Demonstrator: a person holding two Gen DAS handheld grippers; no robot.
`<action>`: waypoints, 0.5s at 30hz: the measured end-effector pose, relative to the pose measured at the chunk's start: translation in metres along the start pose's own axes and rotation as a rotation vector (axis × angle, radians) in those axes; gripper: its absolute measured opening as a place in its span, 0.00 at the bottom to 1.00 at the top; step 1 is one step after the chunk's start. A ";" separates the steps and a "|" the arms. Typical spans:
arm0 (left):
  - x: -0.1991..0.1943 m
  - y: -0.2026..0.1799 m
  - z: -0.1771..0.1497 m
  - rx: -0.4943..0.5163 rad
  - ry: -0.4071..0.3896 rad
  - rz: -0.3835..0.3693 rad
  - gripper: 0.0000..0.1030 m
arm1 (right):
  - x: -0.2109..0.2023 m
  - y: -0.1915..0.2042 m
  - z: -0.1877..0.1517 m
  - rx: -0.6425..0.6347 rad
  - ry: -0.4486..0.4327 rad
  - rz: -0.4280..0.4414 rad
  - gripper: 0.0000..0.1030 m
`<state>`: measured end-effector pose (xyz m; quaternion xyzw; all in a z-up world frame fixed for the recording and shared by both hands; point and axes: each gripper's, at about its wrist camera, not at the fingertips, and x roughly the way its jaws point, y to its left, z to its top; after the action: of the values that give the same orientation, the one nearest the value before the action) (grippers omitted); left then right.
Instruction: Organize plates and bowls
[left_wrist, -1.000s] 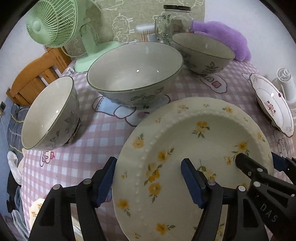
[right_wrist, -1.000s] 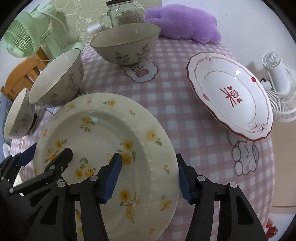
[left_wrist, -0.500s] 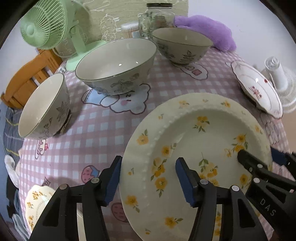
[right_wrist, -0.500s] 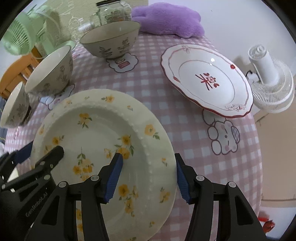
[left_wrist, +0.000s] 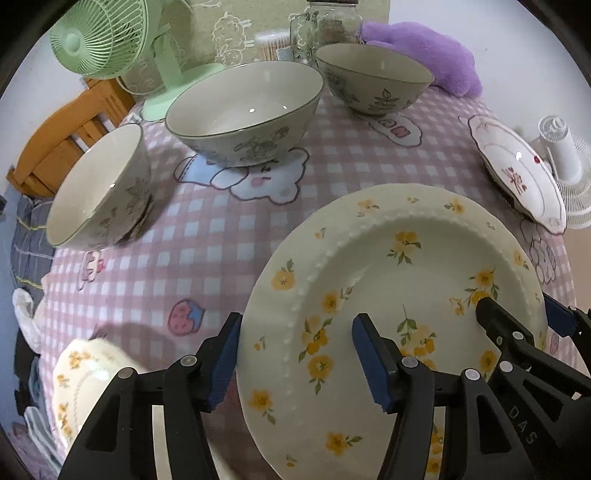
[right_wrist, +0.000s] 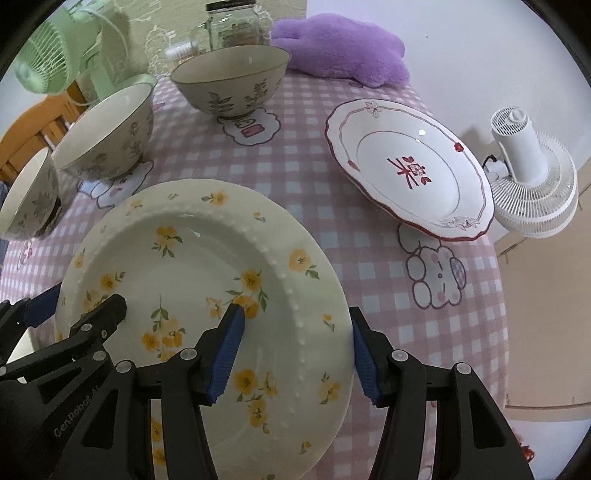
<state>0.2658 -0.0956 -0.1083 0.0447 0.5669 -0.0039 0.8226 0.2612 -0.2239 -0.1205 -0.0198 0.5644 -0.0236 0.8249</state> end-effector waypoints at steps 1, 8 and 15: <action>-0.004 -0.001 -0.003 0.009 -0.009 0.006 0.59 | -0.001 0.000 -0.002 0.004 0.004 0.004 0.57; -0.025 0.004 -0.019 0.015 -0.008 -0.019 0.59 | -0.021 0.002 -0.017 0.025 -0.001 -0.005 0.57; -0.050 0.021 -0.032 0.022 -0.041 -0.041 0.59 | -0.046 0.013 -0.031 0.048 -0.016 -0.009 0.57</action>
<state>0.2194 -0.0739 -0.0717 0.0421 0.5506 -0.0282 0.8333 0.2157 -0.2087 -0.0893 -0.0029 0.5572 -0.0406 0.8294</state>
